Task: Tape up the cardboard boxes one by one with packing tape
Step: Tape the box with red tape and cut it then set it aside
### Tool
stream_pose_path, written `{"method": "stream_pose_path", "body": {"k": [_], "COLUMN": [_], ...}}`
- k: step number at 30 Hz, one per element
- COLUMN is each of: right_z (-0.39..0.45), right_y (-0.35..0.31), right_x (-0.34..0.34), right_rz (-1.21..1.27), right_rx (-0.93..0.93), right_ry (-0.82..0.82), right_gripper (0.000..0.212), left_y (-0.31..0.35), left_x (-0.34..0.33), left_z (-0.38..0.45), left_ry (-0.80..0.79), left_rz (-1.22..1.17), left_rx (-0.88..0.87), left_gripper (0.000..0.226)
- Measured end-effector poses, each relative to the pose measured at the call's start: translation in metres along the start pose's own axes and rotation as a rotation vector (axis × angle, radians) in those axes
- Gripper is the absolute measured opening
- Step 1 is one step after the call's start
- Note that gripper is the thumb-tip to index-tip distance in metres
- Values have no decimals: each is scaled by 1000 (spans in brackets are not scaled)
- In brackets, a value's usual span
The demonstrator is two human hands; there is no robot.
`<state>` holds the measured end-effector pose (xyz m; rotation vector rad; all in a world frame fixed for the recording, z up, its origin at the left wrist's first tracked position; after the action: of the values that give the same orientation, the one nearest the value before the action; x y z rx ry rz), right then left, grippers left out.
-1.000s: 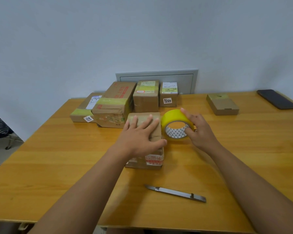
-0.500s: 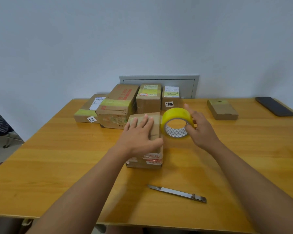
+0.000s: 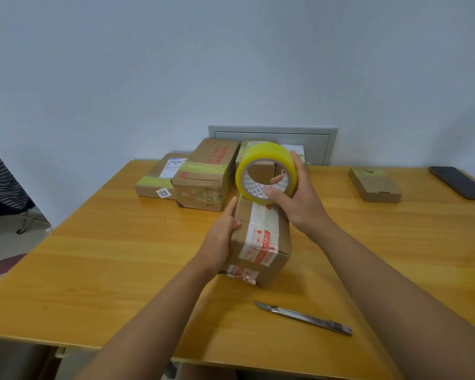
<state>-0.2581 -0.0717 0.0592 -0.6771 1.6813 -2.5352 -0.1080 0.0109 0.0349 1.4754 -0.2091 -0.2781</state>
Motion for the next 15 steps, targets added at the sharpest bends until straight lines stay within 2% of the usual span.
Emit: {"method": "stream_pose_path", "body": {"k": [2,3,5,6,7,8,9,11,13,15], "right_z": [4,5,8,9,9,11,11,13,13,14], "right_y": [-2,-3,-6,-7,-7,-7,-7,-7,-7,-9], "right_x": [-8,-11,-17,-20,-22,-24,-26,-28,-28,-28], "right_rz": [21,21,-30,-57,-76,-92,-105,-121,-125,-163], "right_rx": [3,3,6,7,12,17,26,34,26,32], "right_ry": [-46,-61,-89,-106,-123,-139,-155,-172,-178,-188], "right_gripper": [89,90,93,94,96,97,99,100,100,100], "left_y": [0,2,9,14,24,35,41,33,13,7], "left_x": [12,17,28,34,37,31,20,-4,-12,-10], "left_z": [-3,-4,-7,-9,-13,-18,-21,-23,-18,-15], "left_ry": [32,25,28,87,187,261,242,24,-108,-82], "left_rz": [43,140,441,645,896,1119,1269,1461,1631,1682], "left_rx": [47,63,95,97,52,-72,-217,-350,-292,-267], "left_gripper": [45,43,44,46,46,45,44,57,75,75]}}
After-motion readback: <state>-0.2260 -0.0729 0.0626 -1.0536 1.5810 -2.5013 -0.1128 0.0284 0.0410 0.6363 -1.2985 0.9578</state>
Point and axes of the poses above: each hand's wrist, its own z-axis towards the middle knuckle, its own x-axis out of the back of the hand, y = z × x, the point moved 5 cm from there along z, towards the middle knuckle, and after that the axes turned 11 degrees about -y, right-handed, at the moved point
